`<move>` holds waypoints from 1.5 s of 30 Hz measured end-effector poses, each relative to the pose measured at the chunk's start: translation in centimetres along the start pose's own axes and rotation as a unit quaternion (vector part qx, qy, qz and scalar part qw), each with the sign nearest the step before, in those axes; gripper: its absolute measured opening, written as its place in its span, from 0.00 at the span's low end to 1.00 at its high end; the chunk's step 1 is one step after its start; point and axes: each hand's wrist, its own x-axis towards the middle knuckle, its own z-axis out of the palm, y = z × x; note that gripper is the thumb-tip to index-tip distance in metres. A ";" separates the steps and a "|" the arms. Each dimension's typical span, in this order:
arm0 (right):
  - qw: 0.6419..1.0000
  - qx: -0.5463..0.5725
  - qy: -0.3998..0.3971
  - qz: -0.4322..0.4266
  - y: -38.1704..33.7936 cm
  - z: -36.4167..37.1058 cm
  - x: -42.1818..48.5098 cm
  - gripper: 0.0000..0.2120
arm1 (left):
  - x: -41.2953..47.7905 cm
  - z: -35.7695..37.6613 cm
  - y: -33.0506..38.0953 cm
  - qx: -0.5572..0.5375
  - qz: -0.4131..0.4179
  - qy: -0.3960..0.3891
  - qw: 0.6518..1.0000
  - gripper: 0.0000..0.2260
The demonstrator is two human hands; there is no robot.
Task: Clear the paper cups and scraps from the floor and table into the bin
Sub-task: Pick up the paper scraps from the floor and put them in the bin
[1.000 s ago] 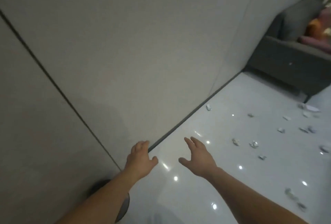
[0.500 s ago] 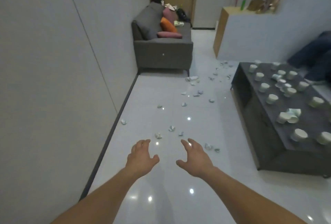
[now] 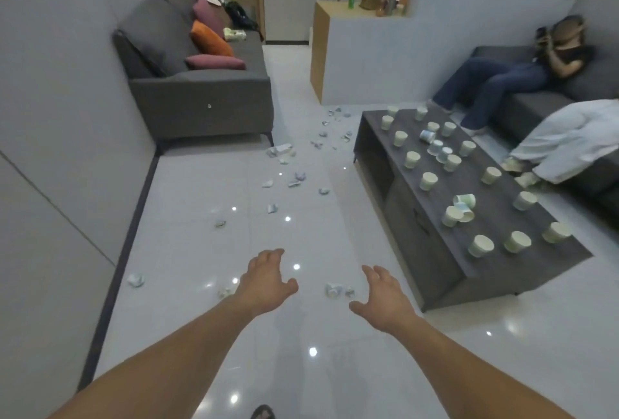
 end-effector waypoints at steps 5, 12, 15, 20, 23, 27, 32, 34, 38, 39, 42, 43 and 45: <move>0.999 0.029 0.004 0.029 1.0 -2.4 6.2 0.42 | 8.3 -1.6 2.1 0.023 0.012 -0.032 0.999 0.33; 0.998 0.041 -0.034 0.032 5.4 -3.8 16.9 0.42 | 19.1 1.4 6.8 0.042 0.001 -0.084 0.996 0.33; 0.997 0.036 -0.072 0.011 8.4 -4.0 24.0 0.42 | 25.0 3.9 9.4 0.038 -0.030 -0.083 0.995 0.32; 0.987 0.022 -0.162 -0.006 13.6 -3.5 33.8 0.41 | 32.6 8.9 12.2 0.026 -0.115 -0.115 0.986 0.31; 0.979 0.006 -0.202 -0.017 16.2 -1.7 38.6 0.41 | 36.4 12.7 12.3 0.018 -0.159 -0.139 0.977 0.31; 0.971 -0.007 -0.239 -0.022 19.2 4.4 45.5 0.41 | 41.6 19.6 10.0 -0.007 -0.188 -0.161 0.969 0.31; 0.966 -0.007 -0.259 0.000 23.9 17.3 54.0 0.41 | 47.4 31.8 3.0 -0.025 -0.212 -0.195 0.957 0.30; 0.963 -0.012 -0.270 0.001 26.1 23.1 56.7 0.40 | 49.2 37.0 -0.3 -0.024 -0.220 -0.218 0.950 0.30; 0.950 -0.063 -0.304 -0.018 29.9 34.0 60.9 0.40 | 51.5 46.4 -5.8 -0.042 -0.226 -0.240 0.943 0.31; 0.947 -0.079 -0.309 -0.033 30.6 36.4 61.8 0.39 | 51.9 48.5 -7.0 -0.047 -0.223 -0.242 0.943 0.31; 0.940 -0.122 -0.309 -0.078 32.3 42.8 63.6 0.36 | 52.3 53.6 -10.4 -0.065 -0.219 -0.249 0.941 0.31; 0.939 -0.132 -0.305 -0.088 32.8 44.4 63.9 0.34 | 52.3 54.9 -11.3 -0.073 -0.219 -0.247 0.941 0.31; 0.937 -0.153 -0.294 -0.112 33.6 46.9 64.3 0.28 | 52.0 56.9 -12.6 -0.087 -0.223 -0.242 0.940 0.30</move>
